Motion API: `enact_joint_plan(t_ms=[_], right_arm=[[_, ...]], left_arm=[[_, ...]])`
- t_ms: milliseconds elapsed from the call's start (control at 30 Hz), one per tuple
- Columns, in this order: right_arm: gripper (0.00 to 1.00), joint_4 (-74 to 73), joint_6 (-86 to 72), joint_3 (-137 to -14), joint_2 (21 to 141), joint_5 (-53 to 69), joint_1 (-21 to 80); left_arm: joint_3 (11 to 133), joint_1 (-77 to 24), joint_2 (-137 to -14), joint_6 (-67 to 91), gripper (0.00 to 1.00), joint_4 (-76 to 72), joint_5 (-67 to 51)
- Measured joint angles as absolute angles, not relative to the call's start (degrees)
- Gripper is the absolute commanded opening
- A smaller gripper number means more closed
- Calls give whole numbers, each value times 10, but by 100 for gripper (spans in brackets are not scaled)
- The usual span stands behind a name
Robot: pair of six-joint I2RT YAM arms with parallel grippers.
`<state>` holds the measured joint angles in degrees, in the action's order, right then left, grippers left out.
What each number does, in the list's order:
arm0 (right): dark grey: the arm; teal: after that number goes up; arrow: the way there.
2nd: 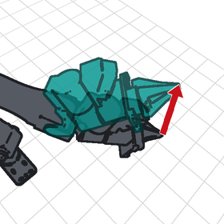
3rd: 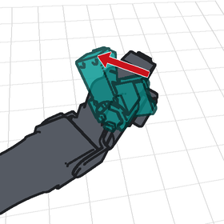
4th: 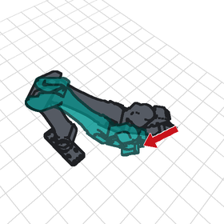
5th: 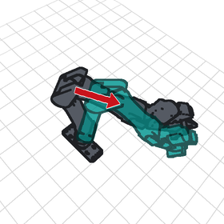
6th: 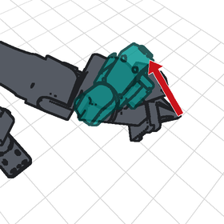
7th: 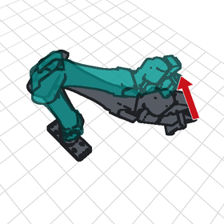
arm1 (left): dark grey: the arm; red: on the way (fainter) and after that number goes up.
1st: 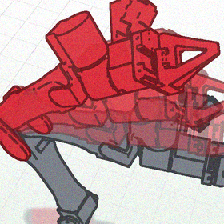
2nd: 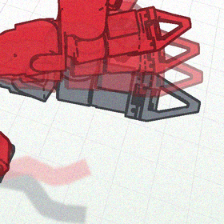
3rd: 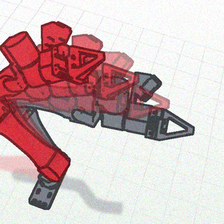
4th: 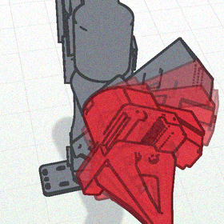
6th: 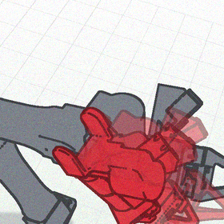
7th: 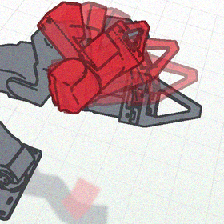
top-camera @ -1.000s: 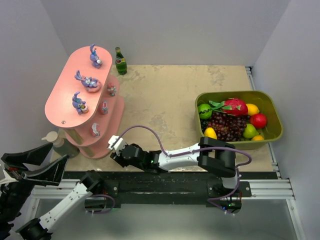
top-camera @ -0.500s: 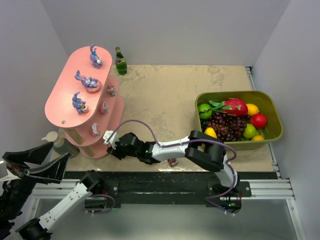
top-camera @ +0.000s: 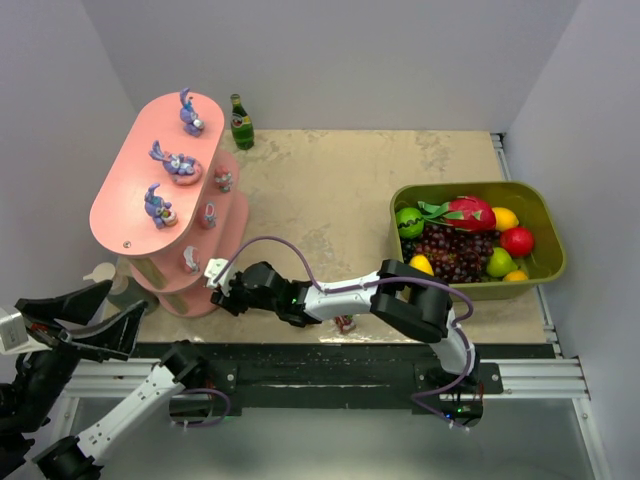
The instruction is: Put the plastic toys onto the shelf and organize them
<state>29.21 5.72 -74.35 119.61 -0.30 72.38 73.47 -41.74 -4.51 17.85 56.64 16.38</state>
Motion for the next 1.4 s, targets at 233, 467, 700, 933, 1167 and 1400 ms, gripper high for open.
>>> enact_joint_plan(t_ms=[233, 467, 700, 933, 1167, 1400], right_arm=[[21, 308, 61, -757, 1203, 10, 724], [22, 327, 71, -785, 1235, 11, 724], [25, 331, 76, -804, 1259, 11, 723], [33, 343, 78, -814, 1273, 12, 722], [40, 353, 80, -814, 1277, 10, 722], [50, 373, 83, -810, 1279, 2, 722]], left_arm=[[735, -417, -46, 178, 100, 566, 167], [735, -417, -46, 174, 100, 566, 168], [735, -417, -46, 171, 99, 567, 170], [737, -417, -46, 169, 99, 567, 173], [738, -417, -46, 169, 99, 567, 175], [739, -417, -46, 169, 99, 568, 178]])
